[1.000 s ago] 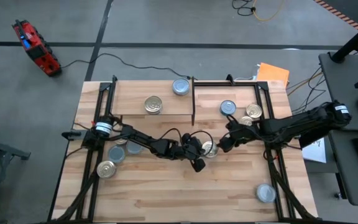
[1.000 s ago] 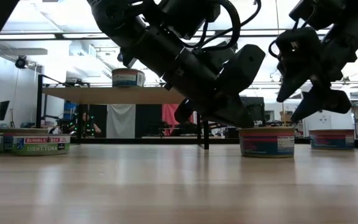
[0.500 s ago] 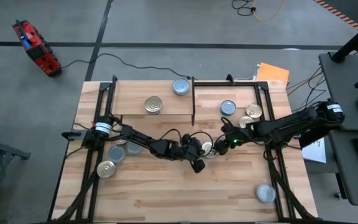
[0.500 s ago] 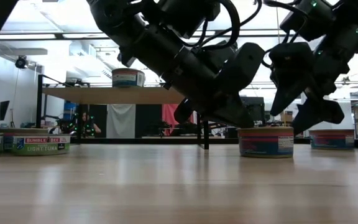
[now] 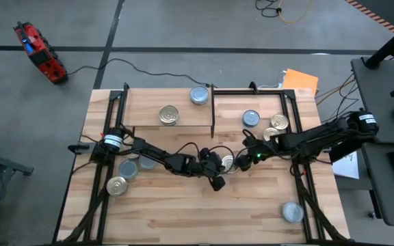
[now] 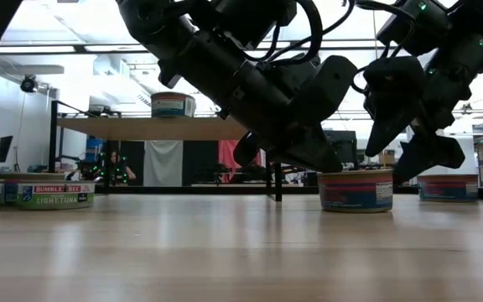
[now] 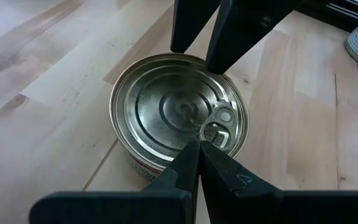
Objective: Stack canned seafood by type on shelf
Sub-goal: Stack the blue and pink tuna can on top of the blue and pink tuna can on the shelf
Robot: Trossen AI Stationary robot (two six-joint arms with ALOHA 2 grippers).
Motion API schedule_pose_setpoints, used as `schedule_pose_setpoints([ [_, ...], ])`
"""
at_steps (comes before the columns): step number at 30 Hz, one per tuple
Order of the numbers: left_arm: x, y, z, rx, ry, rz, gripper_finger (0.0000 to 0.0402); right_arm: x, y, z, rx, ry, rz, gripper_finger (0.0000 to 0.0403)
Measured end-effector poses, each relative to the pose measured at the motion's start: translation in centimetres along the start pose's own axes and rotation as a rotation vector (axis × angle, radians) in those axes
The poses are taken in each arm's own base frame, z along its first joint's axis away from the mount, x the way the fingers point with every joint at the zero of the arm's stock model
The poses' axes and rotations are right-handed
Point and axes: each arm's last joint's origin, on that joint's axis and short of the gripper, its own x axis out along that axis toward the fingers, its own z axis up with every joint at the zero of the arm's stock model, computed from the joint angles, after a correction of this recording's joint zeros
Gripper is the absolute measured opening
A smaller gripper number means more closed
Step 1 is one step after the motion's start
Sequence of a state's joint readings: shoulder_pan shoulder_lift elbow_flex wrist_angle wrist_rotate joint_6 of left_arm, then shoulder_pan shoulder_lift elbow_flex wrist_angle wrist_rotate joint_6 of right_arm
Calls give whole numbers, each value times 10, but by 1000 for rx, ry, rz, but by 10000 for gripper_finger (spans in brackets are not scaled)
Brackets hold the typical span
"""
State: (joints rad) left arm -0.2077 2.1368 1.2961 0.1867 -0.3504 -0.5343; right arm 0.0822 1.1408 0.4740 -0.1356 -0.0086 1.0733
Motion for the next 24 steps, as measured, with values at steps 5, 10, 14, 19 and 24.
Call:
schedule_pose_setpoints([
  [5,0,0,0,1,2,0,0,0,0,0,0,3,2,308],
  [10,0,0,-1,4,6,1,0,0,1,0,-11,5,12,310],
  [14,0,-1,-2,5,8,1,0,0,1,0,-11,5,12,319],
  [19,0,-1,-2,6,9,0,0,0,1,0,-10,6,12,327],
  [24,0,-1,-3,8,12,0,0,0,1,0,-9,5,12,323],
])
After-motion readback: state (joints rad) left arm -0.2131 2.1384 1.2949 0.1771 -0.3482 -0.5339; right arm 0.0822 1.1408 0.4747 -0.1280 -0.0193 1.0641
